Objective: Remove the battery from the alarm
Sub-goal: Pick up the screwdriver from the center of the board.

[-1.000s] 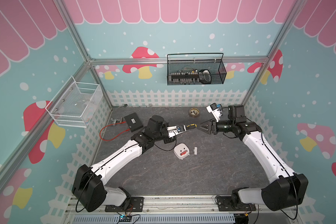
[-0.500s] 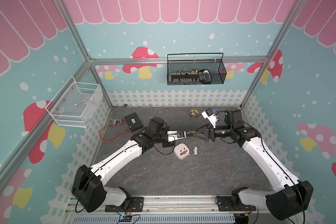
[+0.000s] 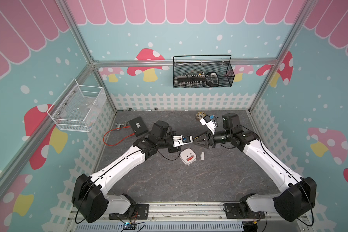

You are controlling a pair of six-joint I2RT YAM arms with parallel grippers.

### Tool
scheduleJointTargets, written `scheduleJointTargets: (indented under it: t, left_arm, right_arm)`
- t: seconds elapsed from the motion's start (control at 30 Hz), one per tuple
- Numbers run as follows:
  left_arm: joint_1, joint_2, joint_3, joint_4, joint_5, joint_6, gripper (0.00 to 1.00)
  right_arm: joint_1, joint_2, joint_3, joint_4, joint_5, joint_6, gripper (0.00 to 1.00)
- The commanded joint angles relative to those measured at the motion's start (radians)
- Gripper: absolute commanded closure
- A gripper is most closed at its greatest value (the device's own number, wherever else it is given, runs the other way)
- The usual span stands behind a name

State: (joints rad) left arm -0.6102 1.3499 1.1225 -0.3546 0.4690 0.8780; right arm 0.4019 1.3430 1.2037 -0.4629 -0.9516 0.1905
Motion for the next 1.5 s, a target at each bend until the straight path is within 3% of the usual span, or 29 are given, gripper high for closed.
scheduleJointTargets:
  t: [0.0,0.57,1.17,1.47]
  left_arm:
    - [0.003,-0.013,0.023,0.014,0.031,-0.020,1.00]
    - [0.002,-0.007,0.017,0.000,0.030,-0.019,1.00]
    - [0.002,-0.005,0.021,0.015,-0.001,-0.014,1.00]
    - [0.002,-0.005,0.020,0.016,0.001,-0.017,1.00]
  right_arm:
    - [0.020,0.022,0.021,0.022,0.008,0.005,0.46]
    - [0.027,0.039,0.070,0.030,0.000,0.020,0.55]
    - [0.037,0.046,0.051,0.001,0.001,0.004,0.54]
    - [0.040,0.046,0.046,-0.008,-0.003,0.000,0.64]
